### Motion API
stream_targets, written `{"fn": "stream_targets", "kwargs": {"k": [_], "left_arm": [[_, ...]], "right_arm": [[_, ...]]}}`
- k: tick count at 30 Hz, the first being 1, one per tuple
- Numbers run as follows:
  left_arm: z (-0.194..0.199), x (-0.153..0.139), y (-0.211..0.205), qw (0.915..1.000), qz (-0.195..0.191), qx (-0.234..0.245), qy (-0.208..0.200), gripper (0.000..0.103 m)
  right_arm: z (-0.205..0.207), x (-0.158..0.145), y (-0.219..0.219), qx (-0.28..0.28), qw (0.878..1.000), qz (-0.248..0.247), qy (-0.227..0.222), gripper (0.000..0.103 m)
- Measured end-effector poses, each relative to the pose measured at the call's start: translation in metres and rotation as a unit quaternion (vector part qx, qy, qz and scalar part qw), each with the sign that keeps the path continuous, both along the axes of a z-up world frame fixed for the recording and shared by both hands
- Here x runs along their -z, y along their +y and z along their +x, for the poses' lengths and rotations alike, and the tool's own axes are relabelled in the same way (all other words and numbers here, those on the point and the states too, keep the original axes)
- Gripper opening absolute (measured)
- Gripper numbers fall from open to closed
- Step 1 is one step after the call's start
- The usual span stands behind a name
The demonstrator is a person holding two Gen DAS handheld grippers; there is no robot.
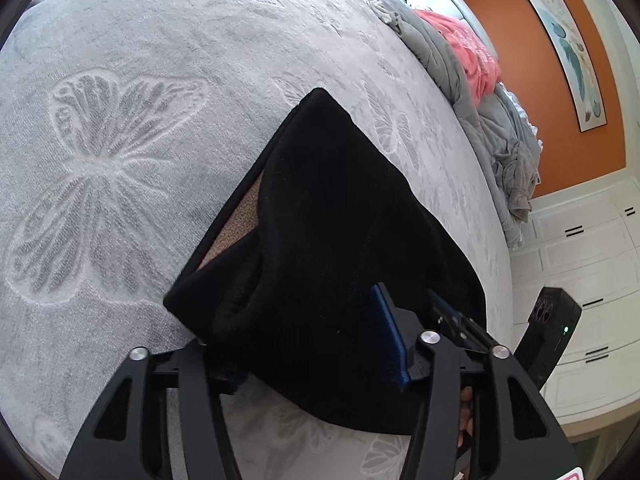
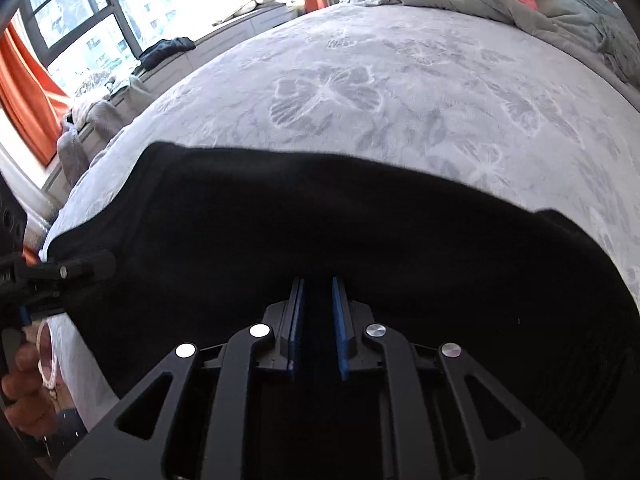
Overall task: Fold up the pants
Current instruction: 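Fold the held edge over toward the right tool and lower it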
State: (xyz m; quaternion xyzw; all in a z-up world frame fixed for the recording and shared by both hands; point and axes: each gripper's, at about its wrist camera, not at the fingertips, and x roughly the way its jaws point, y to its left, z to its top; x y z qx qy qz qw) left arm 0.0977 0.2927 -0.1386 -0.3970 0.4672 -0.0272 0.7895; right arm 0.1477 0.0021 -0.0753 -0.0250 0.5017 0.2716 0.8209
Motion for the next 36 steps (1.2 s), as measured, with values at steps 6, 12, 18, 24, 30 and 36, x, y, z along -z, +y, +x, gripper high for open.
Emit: {"fn": "stream_targets", "kwargs": {"k": [6,12,18,24,30,36], "left_arm": [[0.002,-0.058,-0.031,0.9955,0.078,0.026,-0.048,0.011],[-0.002,-0.162,-0.172,0.9670,0.113,0.152,-0.170,0.012],[-0.015,-0.128,-0.374,0.9246,0.138,0.310,-0.173,0.030],[-0.071,-0.043,-0.499,0.8268,0.414,0.354,-0.140,0.030],[-0.083,-0.066,-0.458,0.8795,0.315,0.326,-0.144,0.030],[-0.061,-0.052,-0.442,0.9221,0.205,0.308,-0.112,0.032]], "right_arm": [[-0.015,-0.071,-0.065,0.053,0.995,0.040,-0.074,0.019],[-0.074,-0.110,-0.233,0.195,0.973,-0.004,-0.125,0.037],[-0.118,-0.074,-0.372,0.290,0.954,0.018,-0.078,0.037],[-0.137,-0.041,-0.412,0.287,0.955,0.076,-0.023,0.048],[-0.130,-0.039,-0.391,0.230,0.965,0.123,-0.010,0.061],[-0.106,-0.017,-0.366,0.197,0.954,0.219,0.055,0.069]]}}
